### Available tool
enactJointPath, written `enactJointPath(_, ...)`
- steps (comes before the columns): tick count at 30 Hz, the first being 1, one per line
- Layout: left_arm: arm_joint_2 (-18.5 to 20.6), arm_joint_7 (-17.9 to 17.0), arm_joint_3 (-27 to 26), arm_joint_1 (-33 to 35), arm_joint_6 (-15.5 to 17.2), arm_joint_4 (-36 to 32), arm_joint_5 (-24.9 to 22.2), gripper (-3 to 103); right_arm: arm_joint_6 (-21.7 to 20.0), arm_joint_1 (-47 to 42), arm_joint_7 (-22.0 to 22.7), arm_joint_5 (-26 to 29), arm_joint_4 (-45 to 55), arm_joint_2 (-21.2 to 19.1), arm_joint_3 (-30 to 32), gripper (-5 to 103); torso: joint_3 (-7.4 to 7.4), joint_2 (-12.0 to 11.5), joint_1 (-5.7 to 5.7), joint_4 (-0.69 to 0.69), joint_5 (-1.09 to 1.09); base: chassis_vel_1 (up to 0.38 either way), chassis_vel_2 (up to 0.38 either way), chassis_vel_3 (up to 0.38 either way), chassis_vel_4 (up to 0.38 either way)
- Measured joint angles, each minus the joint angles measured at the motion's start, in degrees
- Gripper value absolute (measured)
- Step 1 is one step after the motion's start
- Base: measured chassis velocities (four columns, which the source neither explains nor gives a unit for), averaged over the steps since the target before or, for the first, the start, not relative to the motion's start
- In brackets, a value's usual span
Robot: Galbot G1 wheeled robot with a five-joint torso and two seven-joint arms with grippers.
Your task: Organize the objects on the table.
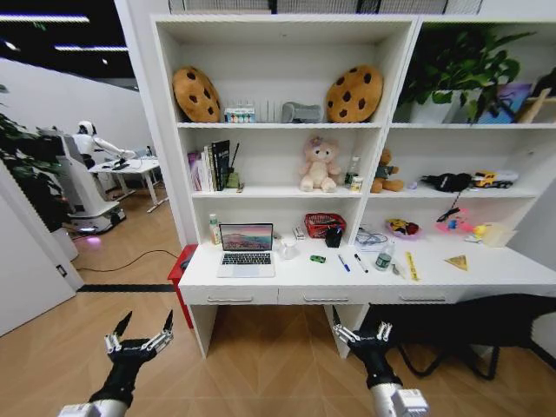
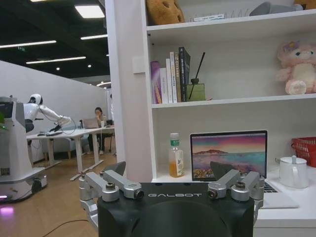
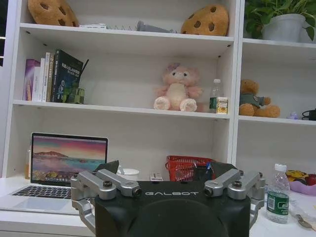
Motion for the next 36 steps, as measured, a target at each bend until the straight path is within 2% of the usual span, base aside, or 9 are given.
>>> enactJointPath(5,-0.1,0.0,0.4,0.0,0.2,0.1,0.1,94,-0.9,-0.2,-0.7,0.5,0.3,-0.1,0.2,100,0.00,0.0,0.00,0.00,0.00,0.000,0.000,0.000,0.000)
enactJointPath(13,0.0,0.1,0.1,0.0,0.2,0.1,0.0,97,-2.0,-0.5,-1.4,0.9,0.3,0.5,-0.1,100,0.00,0.0,0.00,0.00,0.00,0.000,0.000,0.000,0.000)
enactJointPath(30,0.1,0.8,-0.1,0.1,0.0,0.0,0.4,97,-2.0,-0.5,-1.8,2.4,0.0,0.9,-0.1,100,0.00,0.0,-0.01,0.00,0.00,0.000,0.000,0.000,0.000)
enactJointPath(36,-0.2,0.9,0.2,0.3,-1.1,0.5,0.8,97,-1.3,-0.7,-2.2,2.4,0.0,1.1,-0.1,100,-0.01,0.0,-0.03,0.00,0.00,-0.045,0.063,0.063,-0.074)
